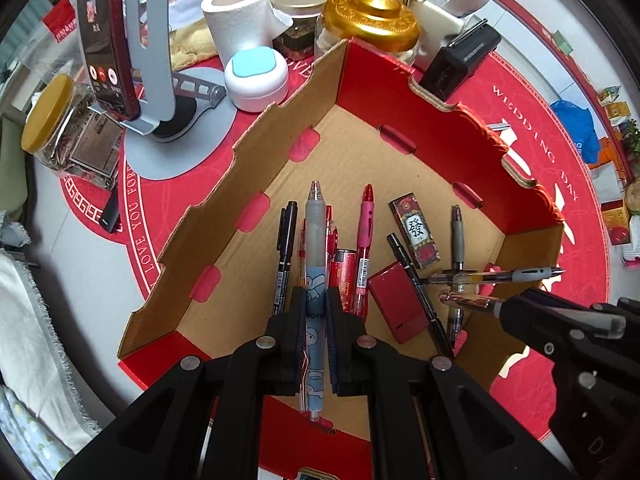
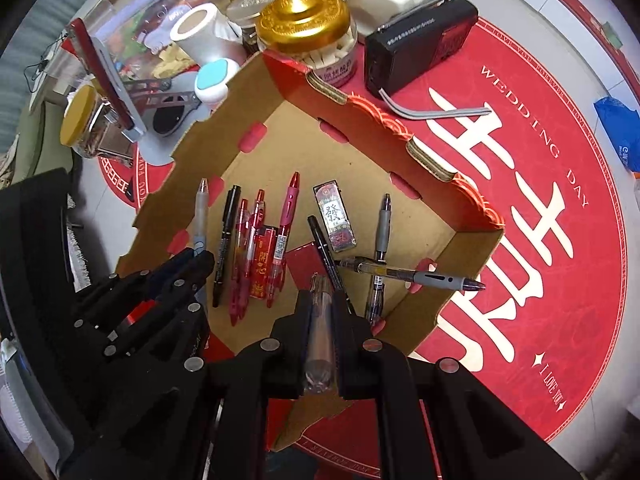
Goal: Organize rigid objects
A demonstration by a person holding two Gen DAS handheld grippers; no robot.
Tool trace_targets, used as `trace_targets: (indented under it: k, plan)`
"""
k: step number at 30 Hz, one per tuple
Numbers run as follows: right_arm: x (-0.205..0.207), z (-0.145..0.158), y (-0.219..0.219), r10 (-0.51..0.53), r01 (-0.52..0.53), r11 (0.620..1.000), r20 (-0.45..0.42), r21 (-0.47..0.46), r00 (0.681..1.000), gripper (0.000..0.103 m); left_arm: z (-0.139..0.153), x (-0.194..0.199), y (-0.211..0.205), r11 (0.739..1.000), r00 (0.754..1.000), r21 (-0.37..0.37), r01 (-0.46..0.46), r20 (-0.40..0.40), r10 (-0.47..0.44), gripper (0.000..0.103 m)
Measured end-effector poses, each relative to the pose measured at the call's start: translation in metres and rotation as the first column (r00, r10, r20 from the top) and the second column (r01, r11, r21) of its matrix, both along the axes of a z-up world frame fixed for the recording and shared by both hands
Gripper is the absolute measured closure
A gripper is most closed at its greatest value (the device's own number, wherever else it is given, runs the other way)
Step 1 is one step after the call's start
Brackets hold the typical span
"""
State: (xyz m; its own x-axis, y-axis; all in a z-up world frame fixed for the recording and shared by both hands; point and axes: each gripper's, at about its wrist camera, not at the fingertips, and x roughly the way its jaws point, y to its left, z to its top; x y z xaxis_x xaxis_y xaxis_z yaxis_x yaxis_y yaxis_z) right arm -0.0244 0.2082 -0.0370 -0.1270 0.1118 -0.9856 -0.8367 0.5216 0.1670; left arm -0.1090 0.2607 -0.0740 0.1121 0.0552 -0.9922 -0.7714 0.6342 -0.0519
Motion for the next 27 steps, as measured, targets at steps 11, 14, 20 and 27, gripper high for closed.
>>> trace_targets:
  k: [11,14,20,27]
  plan:
    - [-0.004,-0.018,0.002,0.022,-0.021,0.999,0.014,-0.04,1.0,0.085,-0.019,0.0,0.0,0.999,1.0,-0.027,0.028,-0.008,-0.028,0.026]
    - [-0.001,-0.011,-0.004,0.019,-0.017,0.999,0.065,-0.039,0.998,0.044,-0.018,-0.008,0.004,1.0,0.999,-0.002,0.013,-0.029,-0.013,0.021]
    - [-0.003,0.014,-0.01,0.059,-0.06,0.998,0.085,0.01,0.995,0.009,0.008,-0.022,0.006,0.995,0.999,0.095,0.025,-0.023,-0.022,0.002]
    - [-0.003,0.05,-0.036,-0.01,0.006,0.998,0.087,0.054,0.996,0.003,0.063,-0.037,0.003,0.987,0.996,0.158,-0.014,0.087,0.0,0.001]
